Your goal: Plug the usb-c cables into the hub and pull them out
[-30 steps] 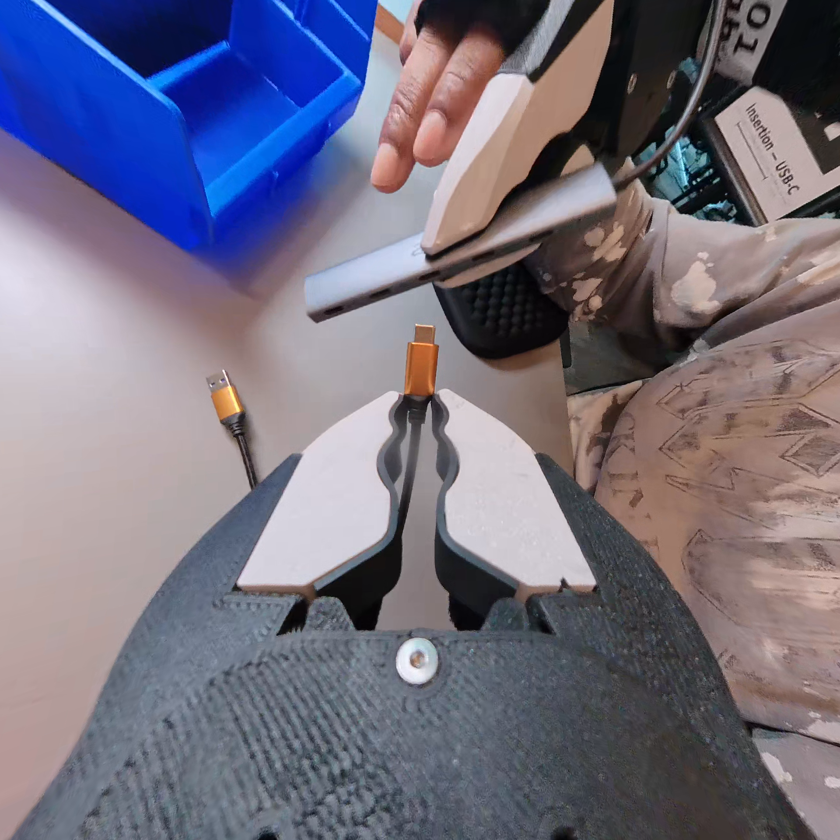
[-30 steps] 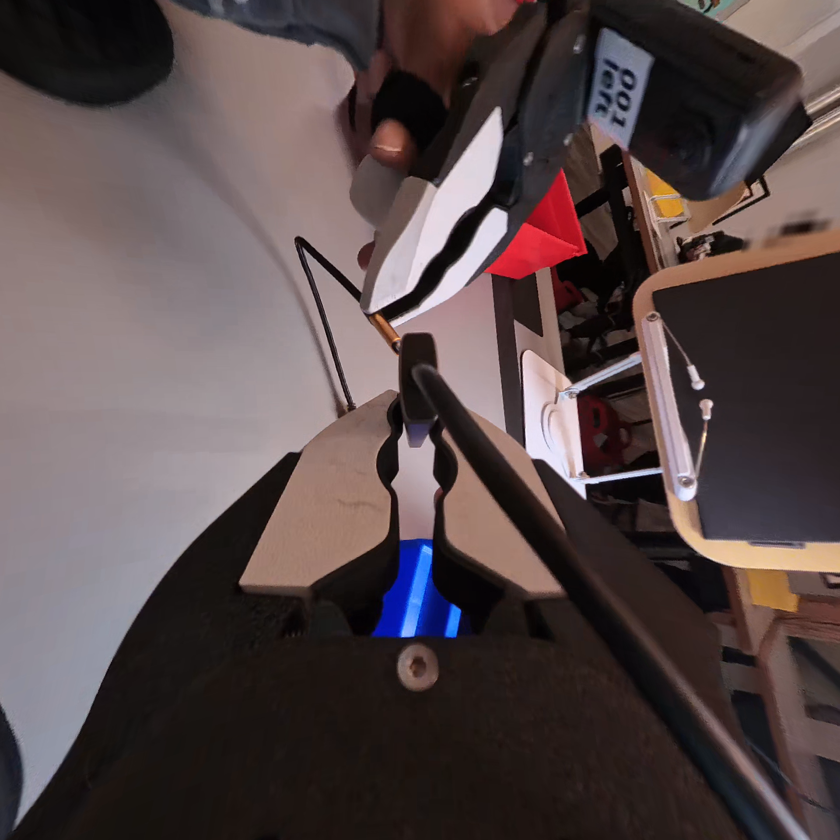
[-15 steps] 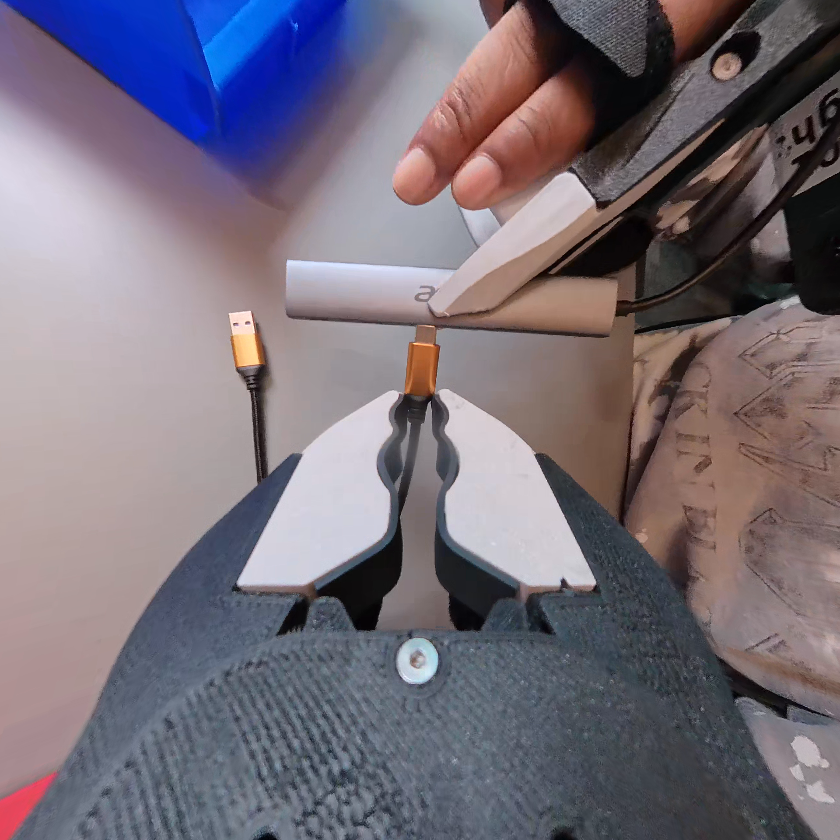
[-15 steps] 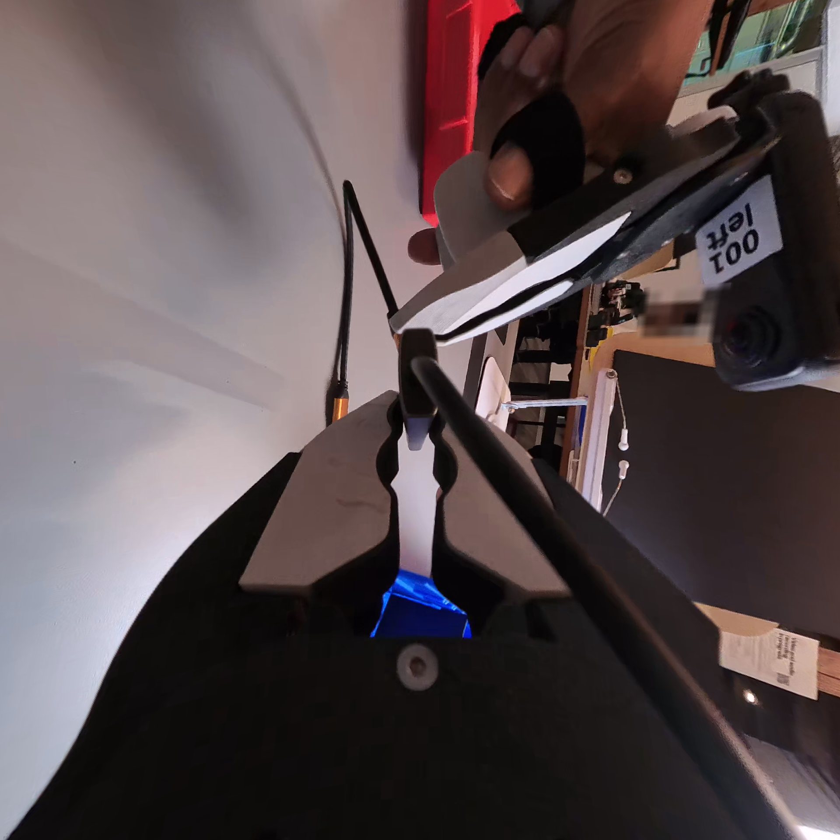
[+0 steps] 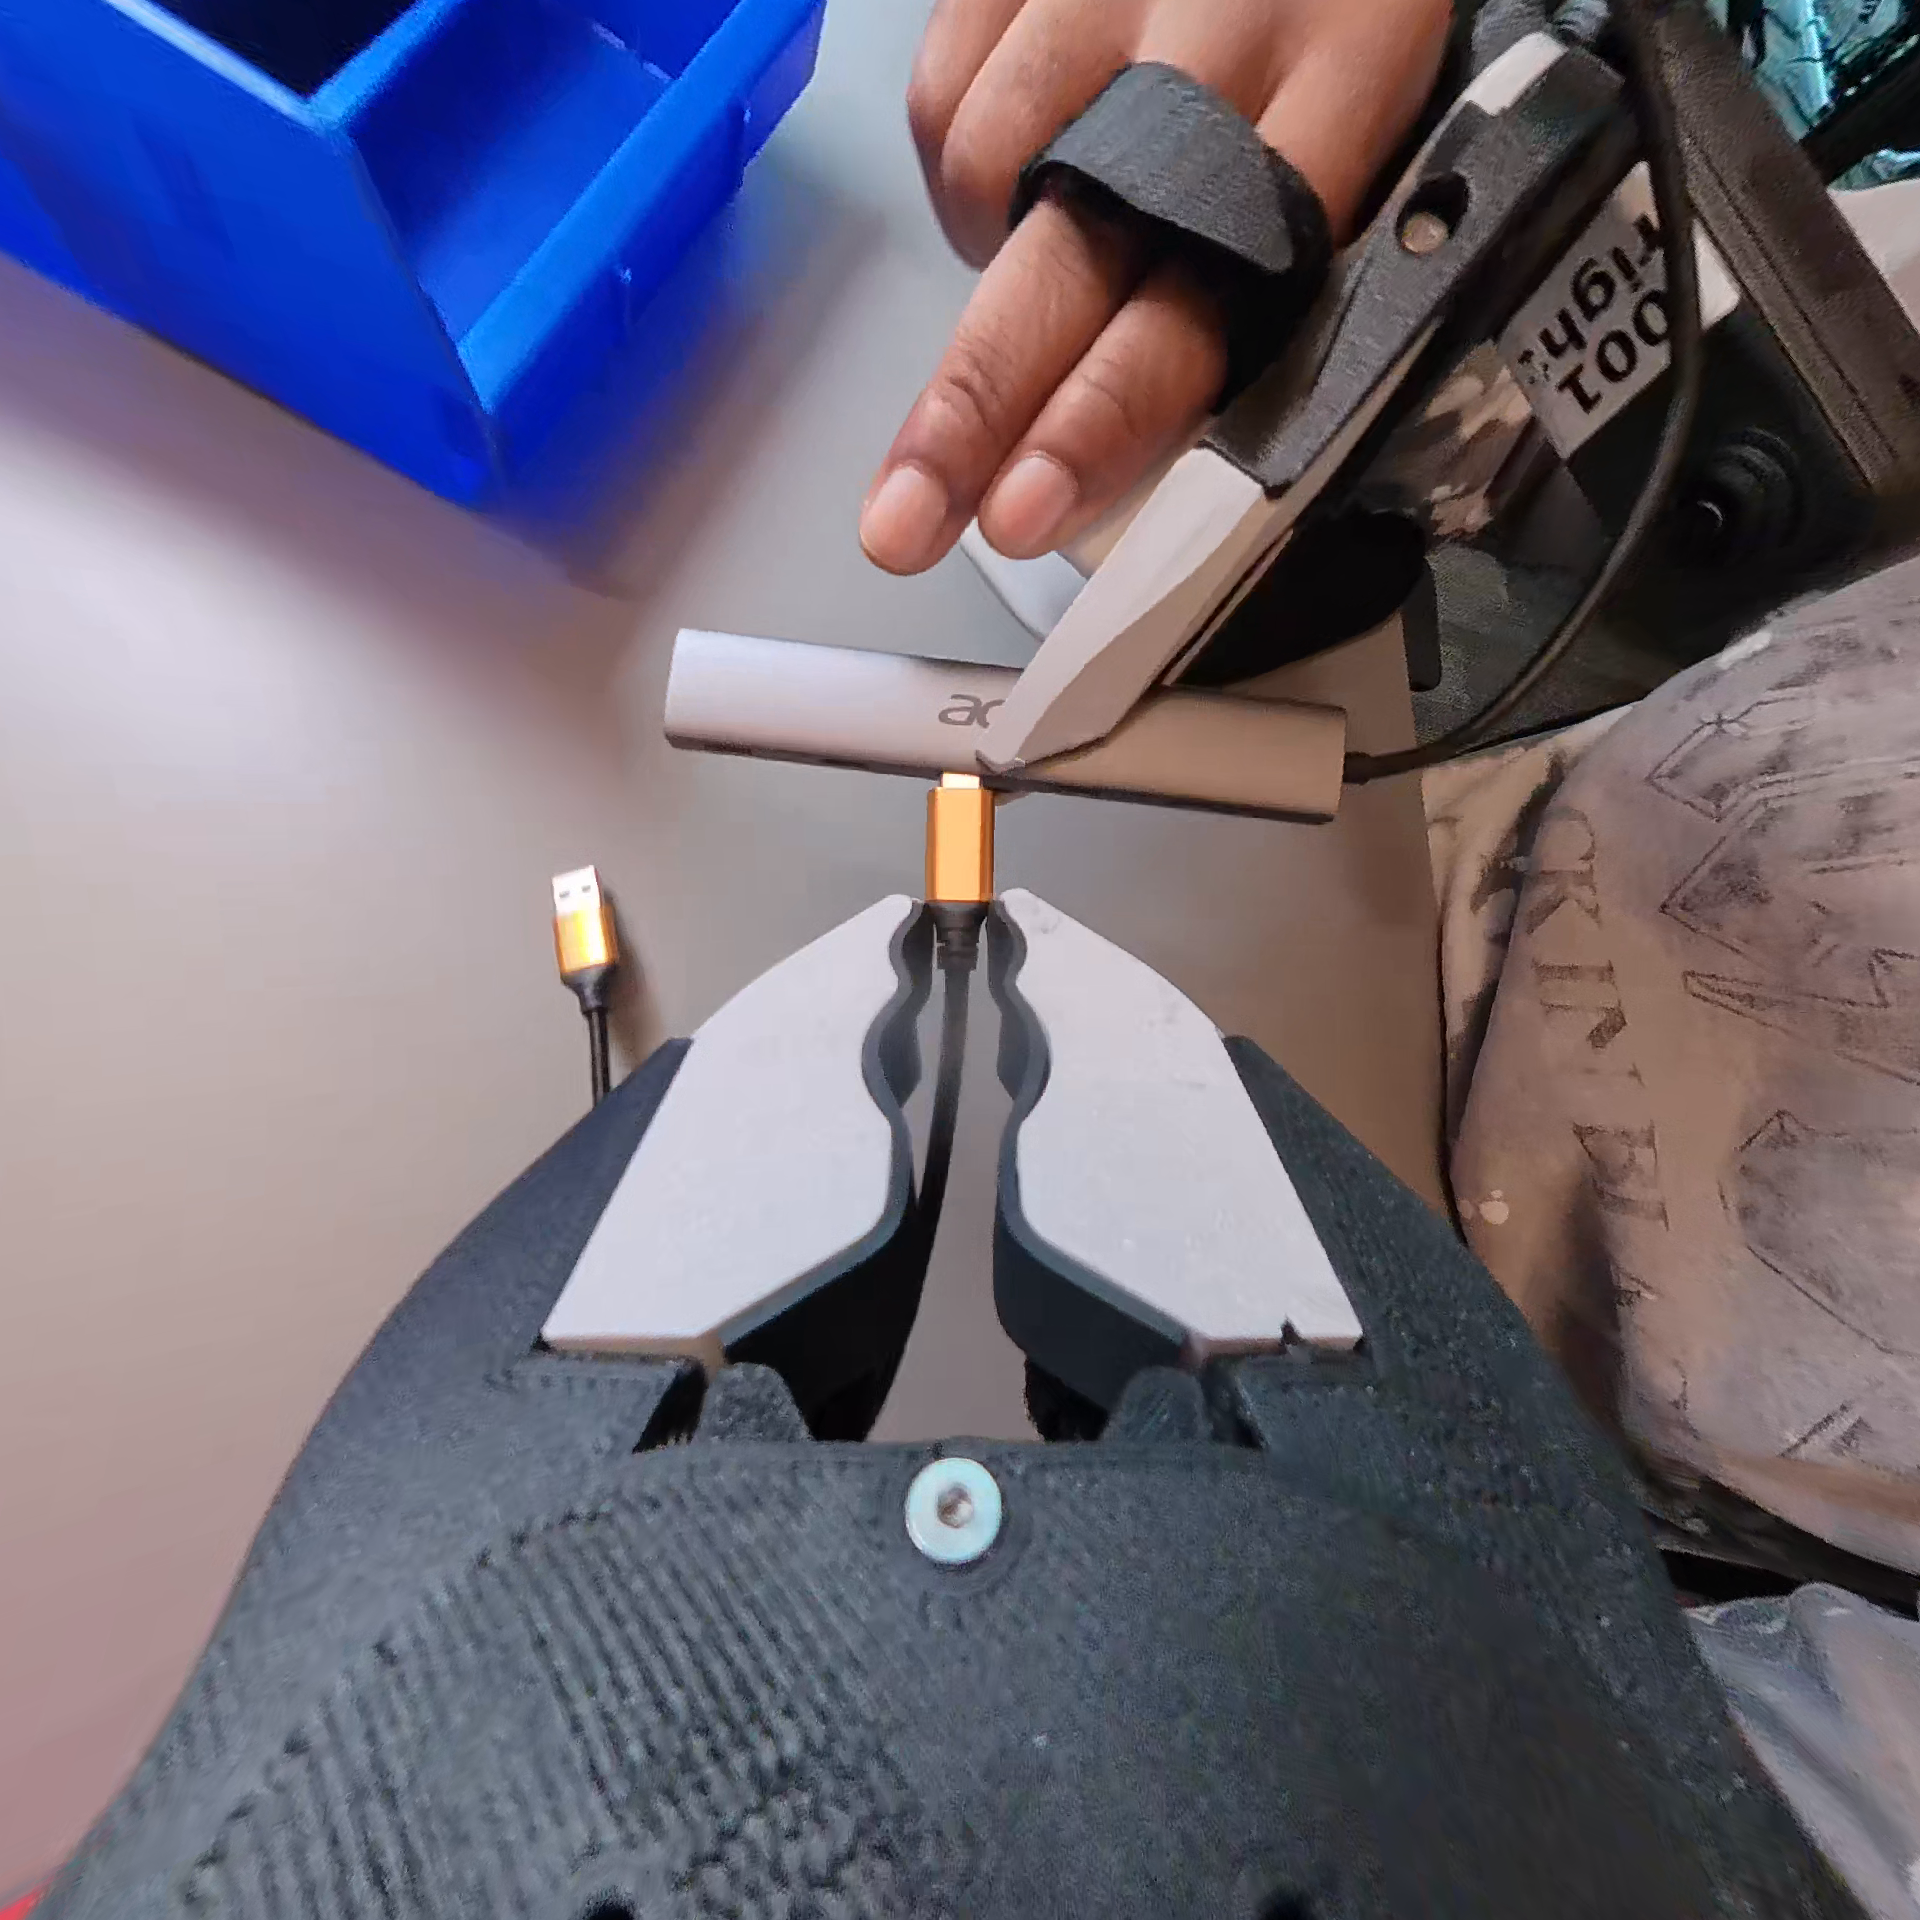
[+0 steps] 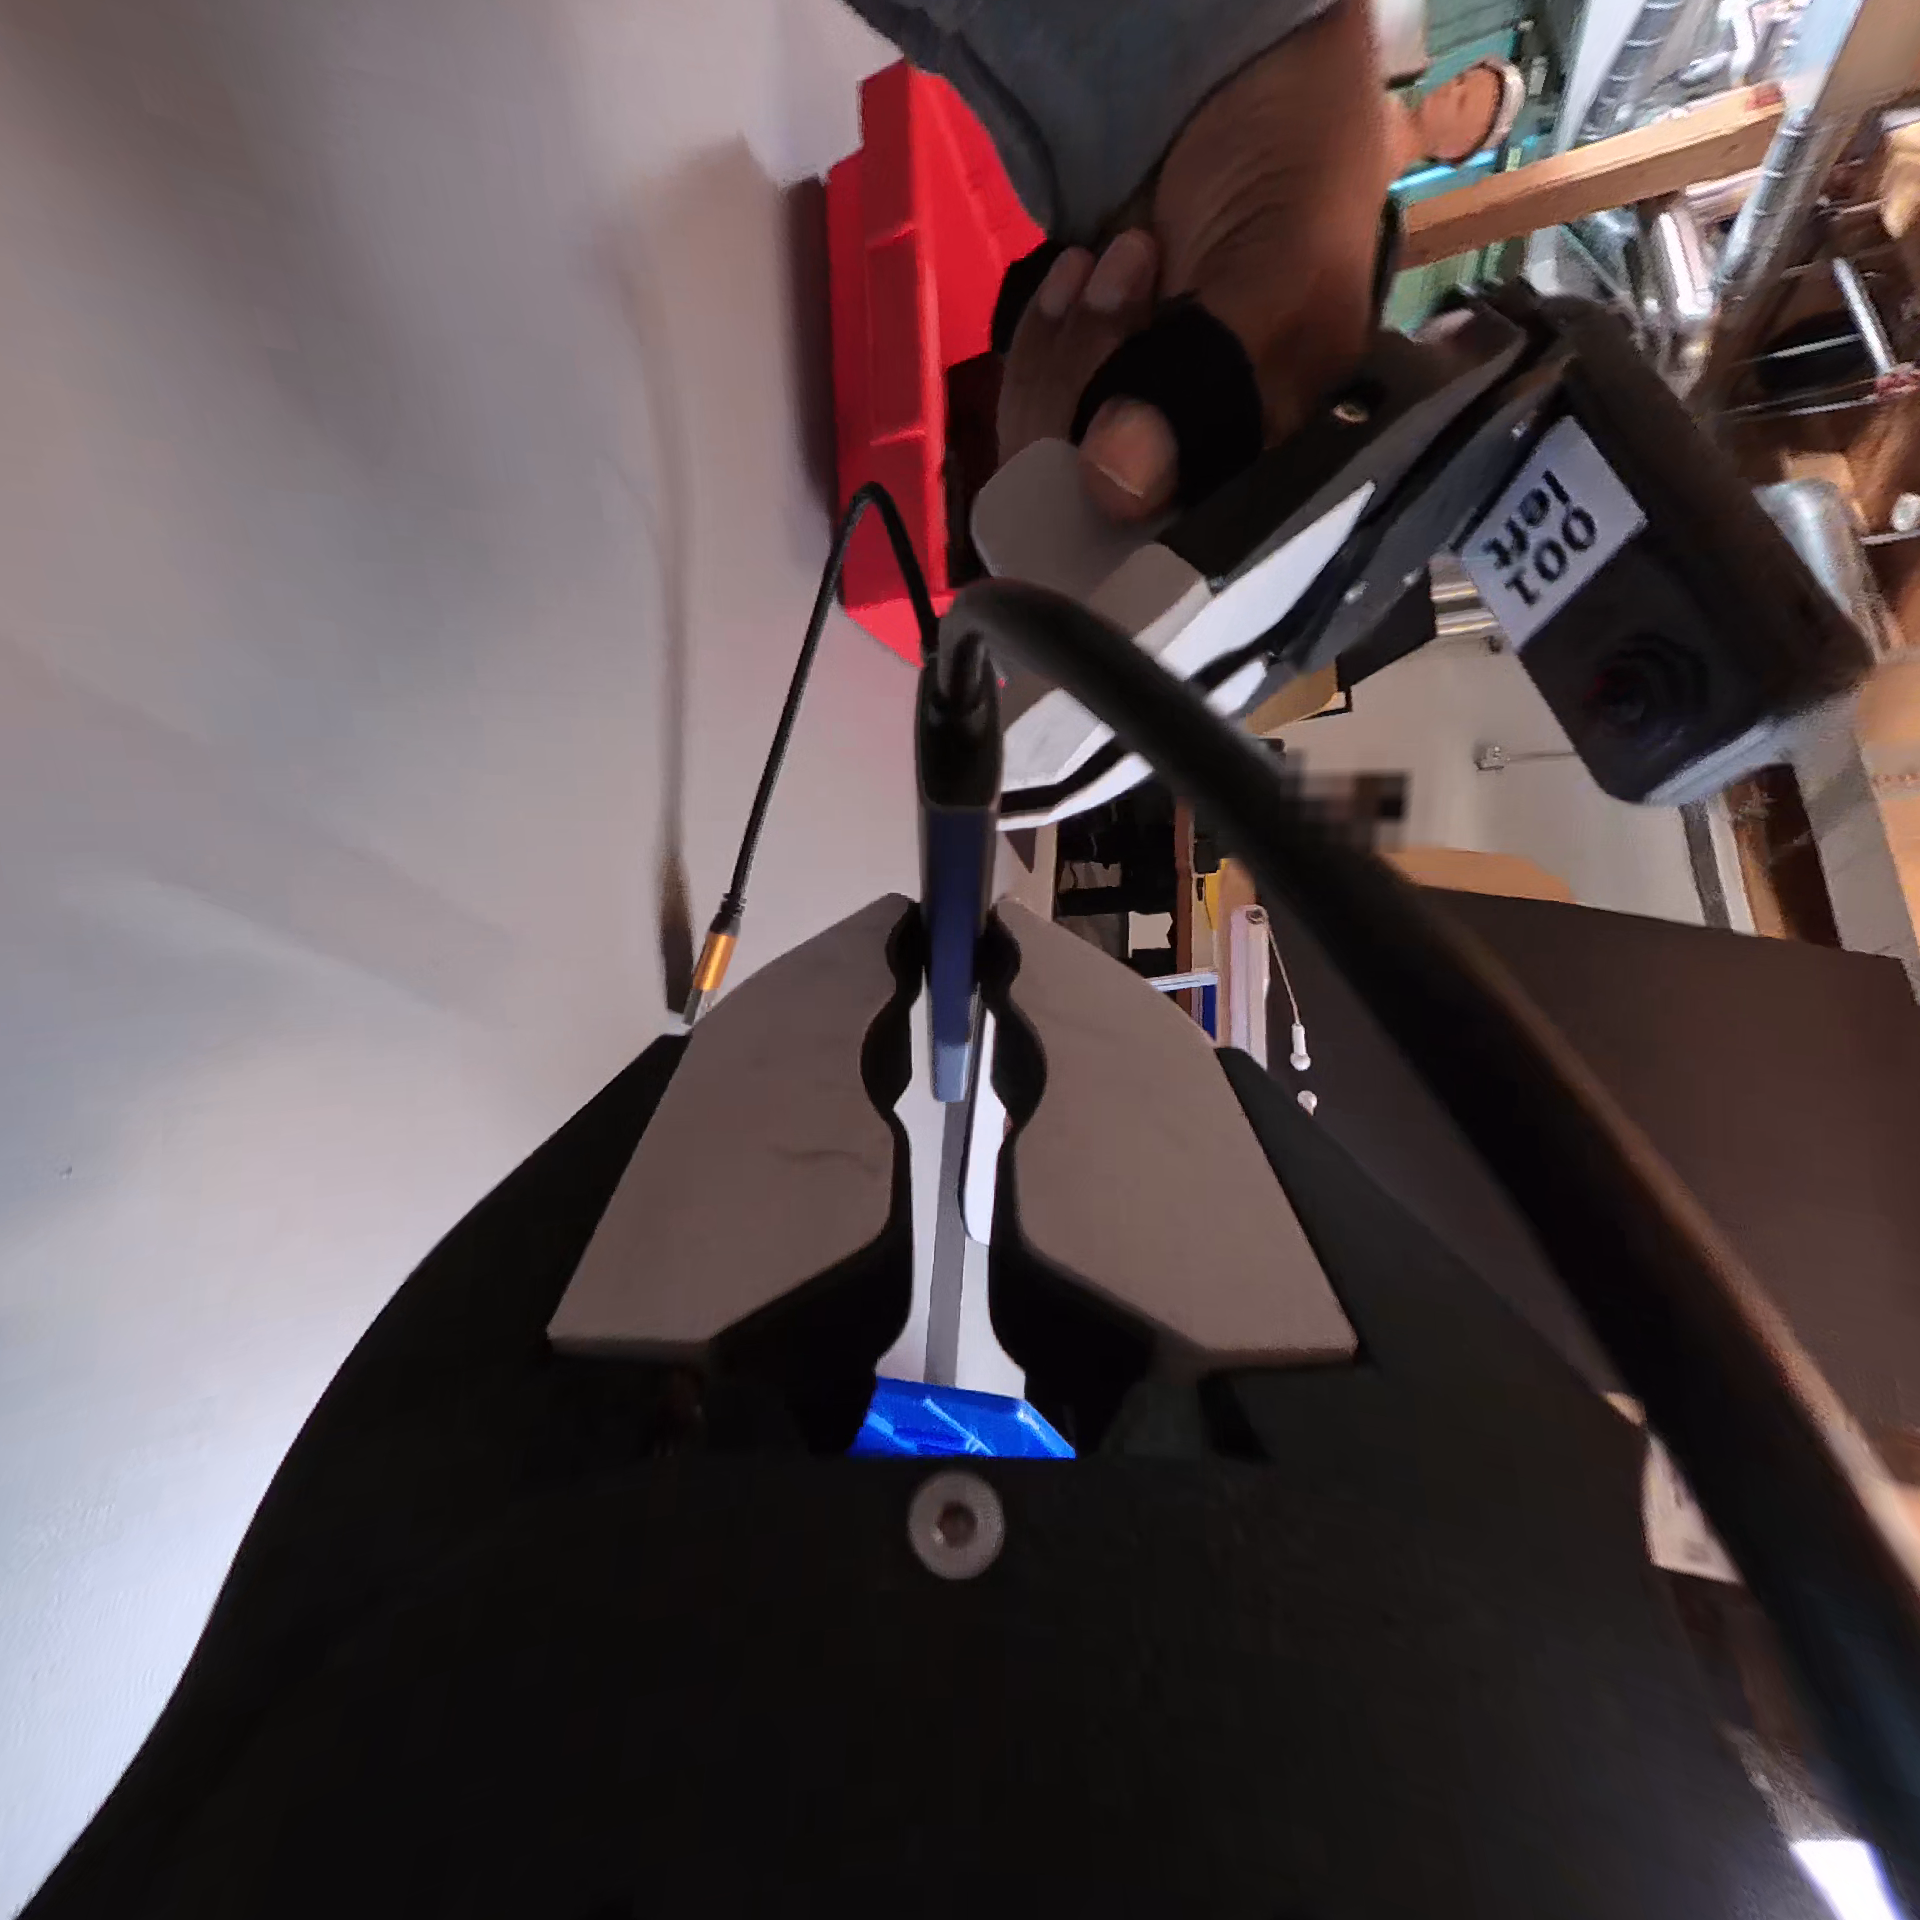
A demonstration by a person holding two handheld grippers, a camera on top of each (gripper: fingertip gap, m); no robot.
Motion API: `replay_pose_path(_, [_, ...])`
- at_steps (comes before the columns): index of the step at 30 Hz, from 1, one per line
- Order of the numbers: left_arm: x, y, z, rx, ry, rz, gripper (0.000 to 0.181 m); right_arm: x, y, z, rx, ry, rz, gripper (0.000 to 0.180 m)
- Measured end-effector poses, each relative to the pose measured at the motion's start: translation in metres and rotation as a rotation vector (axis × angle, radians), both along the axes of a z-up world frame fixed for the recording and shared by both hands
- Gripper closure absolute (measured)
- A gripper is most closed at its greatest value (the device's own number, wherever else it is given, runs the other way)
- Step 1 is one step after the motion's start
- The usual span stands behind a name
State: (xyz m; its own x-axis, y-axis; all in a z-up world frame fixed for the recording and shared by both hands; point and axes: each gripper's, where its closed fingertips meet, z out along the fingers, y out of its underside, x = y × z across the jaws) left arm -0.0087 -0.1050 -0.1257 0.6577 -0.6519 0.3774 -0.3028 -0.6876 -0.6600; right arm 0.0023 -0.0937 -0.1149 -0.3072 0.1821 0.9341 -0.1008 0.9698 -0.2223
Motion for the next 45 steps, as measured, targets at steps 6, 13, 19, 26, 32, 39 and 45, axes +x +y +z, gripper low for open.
replay_pose_path(6, [0.011, -0.006, 0.023, 0.051, -0.061, -0.025, 0.171, -0.001, 0.006, 0.014, -0.049, 0.054, -0.039, 0.167])
replay_pose_path(13, [0.018, -0.004, 0.028, 0.057, -0.018, 0.015, 0.171, -0.002, 0.013, 0.014, -0.01, 0.072, -0.085, 0.168])
replay_pose_path(19, [0.019, 0.003, 0.03, 0.087, 0.026, 0.066, 0.171, -0.008, 0.021, 0.016, 0.014, 0.103, -0.146, 0.17])
replay_pose_path(26, [0.02, 0.013, 0.023, 0.105, 0.122, 0.13, 0.171, -0.011, 0.029, 0.009, 0.022, 0.095, -0.205, 0.169])
replay_pose_path(32, [0.019, 0.016, 0.028, 0.143, 0.109, 0.141, 0.171, -0.012, 0.032, 0.013, -0.059, 0.082, -0.224, 0.169])
replay_pose_path(39, [0.012, 0.008, 0.038, 0.087, -0.108, 0.112, 0.171, -0.003, 0.023, 0.016, -0.246, 0.005, -0.123, 0.162])
replay_pose_path(45, [0.002, 0.009, 0.037, 0.026, -0.26, 0.121, 0.172, 0.001, 0.015, 0.024, -0.38, -0.018, -0.06, 0.163])
